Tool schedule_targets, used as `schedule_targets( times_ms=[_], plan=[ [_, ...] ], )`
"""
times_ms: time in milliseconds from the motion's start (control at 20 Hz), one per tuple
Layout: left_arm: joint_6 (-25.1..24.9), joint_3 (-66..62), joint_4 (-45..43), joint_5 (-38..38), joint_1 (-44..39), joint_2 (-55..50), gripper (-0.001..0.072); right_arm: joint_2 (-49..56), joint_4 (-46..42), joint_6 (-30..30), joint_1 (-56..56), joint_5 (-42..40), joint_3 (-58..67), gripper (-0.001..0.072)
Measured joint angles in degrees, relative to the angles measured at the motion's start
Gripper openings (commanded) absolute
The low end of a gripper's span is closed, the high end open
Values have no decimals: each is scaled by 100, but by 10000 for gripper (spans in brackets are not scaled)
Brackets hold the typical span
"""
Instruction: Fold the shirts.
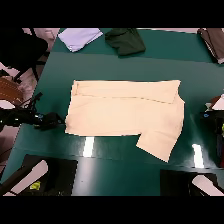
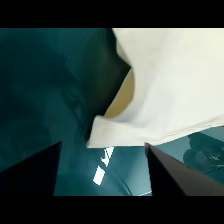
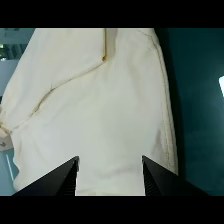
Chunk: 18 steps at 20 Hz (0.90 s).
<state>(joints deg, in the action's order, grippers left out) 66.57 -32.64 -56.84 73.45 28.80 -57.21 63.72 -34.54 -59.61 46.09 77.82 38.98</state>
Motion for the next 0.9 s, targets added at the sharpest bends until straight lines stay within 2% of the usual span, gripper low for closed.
schedule_targets(
  times_ms=[200,600,750,800,850,900],
  plan=[
    [-140,280,184,-245,-68,37,599,4,0,22,-83,-50,0,446],
    [-297,634,452,-868,-807,59,598,4,39,39,-120,46,293,427],
    [-192,695,466,-1128,-1255,48,410,4,42,11,-160,87,527,427],
    [-127,710,448,-1169,-1386,46,240,4,39,-7,-170,90,579,425],
    [-63,723,396,-1176,-1478,37,111,4,28,-22,-181,96,608,425],
    [9,723,354,-1174,-1547,24,31,4,-2,-37,-190,109,614,424]
  ],
)
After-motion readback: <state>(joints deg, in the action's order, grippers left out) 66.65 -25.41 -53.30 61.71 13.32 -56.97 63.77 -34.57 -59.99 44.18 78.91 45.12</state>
